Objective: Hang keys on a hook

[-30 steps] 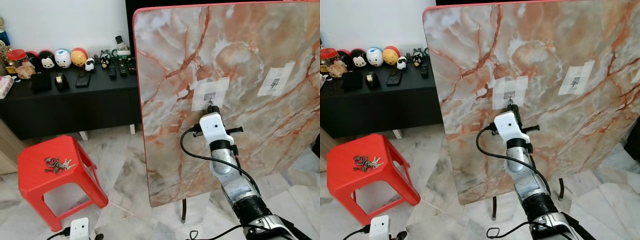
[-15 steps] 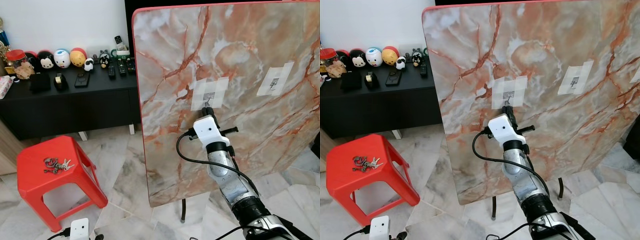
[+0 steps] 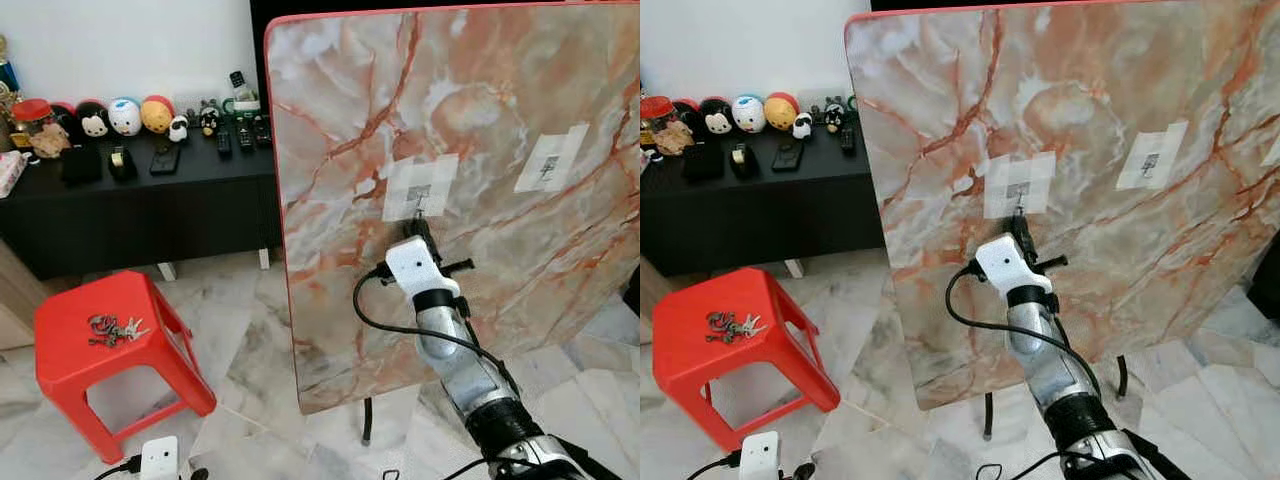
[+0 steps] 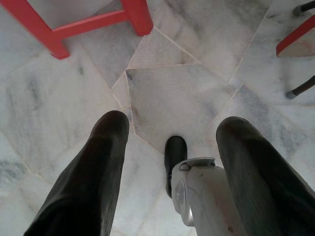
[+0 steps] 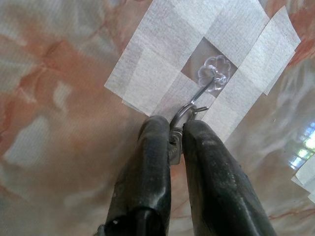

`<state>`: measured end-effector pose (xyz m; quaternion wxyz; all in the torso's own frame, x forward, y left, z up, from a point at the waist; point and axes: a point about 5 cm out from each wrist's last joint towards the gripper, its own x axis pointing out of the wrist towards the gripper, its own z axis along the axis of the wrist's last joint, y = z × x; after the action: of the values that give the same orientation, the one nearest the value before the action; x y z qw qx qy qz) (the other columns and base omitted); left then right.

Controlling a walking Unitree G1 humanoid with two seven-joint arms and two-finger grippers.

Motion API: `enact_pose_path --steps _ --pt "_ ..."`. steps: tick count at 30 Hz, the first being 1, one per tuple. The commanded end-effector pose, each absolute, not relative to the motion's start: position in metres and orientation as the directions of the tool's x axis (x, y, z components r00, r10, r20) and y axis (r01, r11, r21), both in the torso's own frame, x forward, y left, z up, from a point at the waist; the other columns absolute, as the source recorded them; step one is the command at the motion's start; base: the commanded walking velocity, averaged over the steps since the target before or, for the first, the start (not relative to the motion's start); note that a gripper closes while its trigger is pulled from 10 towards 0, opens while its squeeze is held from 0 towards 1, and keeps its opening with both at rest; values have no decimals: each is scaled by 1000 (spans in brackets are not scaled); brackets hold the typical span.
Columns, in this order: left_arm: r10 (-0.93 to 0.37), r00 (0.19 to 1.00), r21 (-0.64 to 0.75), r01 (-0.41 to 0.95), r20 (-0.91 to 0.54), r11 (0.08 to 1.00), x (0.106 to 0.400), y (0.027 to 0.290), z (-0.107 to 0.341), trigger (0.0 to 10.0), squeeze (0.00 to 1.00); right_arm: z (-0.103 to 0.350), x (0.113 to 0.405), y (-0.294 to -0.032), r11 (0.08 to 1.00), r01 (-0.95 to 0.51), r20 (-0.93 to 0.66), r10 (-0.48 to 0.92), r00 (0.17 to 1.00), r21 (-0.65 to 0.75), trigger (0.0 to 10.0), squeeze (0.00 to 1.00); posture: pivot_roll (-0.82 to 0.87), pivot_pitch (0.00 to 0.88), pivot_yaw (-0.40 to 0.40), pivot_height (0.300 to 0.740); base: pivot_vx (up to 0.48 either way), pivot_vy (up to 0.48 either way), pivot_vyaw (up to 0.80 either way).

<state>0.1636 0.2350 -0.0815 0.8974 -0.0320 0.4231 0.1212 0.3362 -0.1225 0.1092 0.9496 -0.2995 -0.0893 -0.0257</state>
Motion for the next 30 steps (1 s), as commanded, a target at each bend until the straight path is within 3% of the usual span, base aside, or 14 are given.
enact_pose_path --steps 1,6,7,8,12,15,19,21,22,27,30 --pt "190 598 46 -248 -779 968 158 236 -84 10000 0 113 335 -121 821 110 205 8 979 -560 10000 1000 -47 0 -28 740 0 0 0" --pt "187 591 45 -246 -785 968 150 234 -87 10000 0 109 328 -117 834 75 198 41 979 -547 10000 1000 -50 0 -26 740 0 0 0" --pt "186 590 45 -246 -785 968 149 234 -87 10000 0 109 327 -114 842 50 201 70 977 -537 10000 898 -50 0 -26 740 0 0 0" --pt "186 590 45 -245 -785 968 149 234 -87 10000 0 109 325 -111 852 17 199 103 975 -523 10000 43 -51 0 -26 740 0 0 0" --pt "185 590 45 -244 -786 969 149 234 -87 10000 0 108 317 -98 889 -109 186 211 960 -444 10000 0 -56 0 -25 740 0 0 0" --pt "183 589 45 -241 -787 969 147 234 -88 10000 0 95 291 -83 887 -328 93 375 922 -325 10000 0 -65 0 -24 740 0 0 0" --pt "181 588 47 -236 -788 971 146 234 -88 10000 0 85 274 -87 868 -387 15 412 911 -309 10000 0 -76 0 -19 740 0 0 0" --pt "180 588 47 -235 -788 971 146 234 -89 10000 0 83 270 -90 880 -382 -11 395 919 -282 10000 0 -81 0 -17 740 0 0 0" --pt "178 587 50 -227 -789 973 145 234 -89 10000 0 78 263 -102 925 -328 -87 317 944 -194 10000 0 -95 0 -9 740 0 0 0" --pt "174 588 55 -214 -790 975 146 235 -88 10000 0 72 260 -123 967 -222 -169 199 965 -128 10000 0 -106 0 1 740 0 0 0" --pt "172 590 60 -204 -789 977 147 236 -87 10000 0 56 261 -156 985 -114 -267 76 961 -131 10000 0 -114 0 10 740 0 0 0"
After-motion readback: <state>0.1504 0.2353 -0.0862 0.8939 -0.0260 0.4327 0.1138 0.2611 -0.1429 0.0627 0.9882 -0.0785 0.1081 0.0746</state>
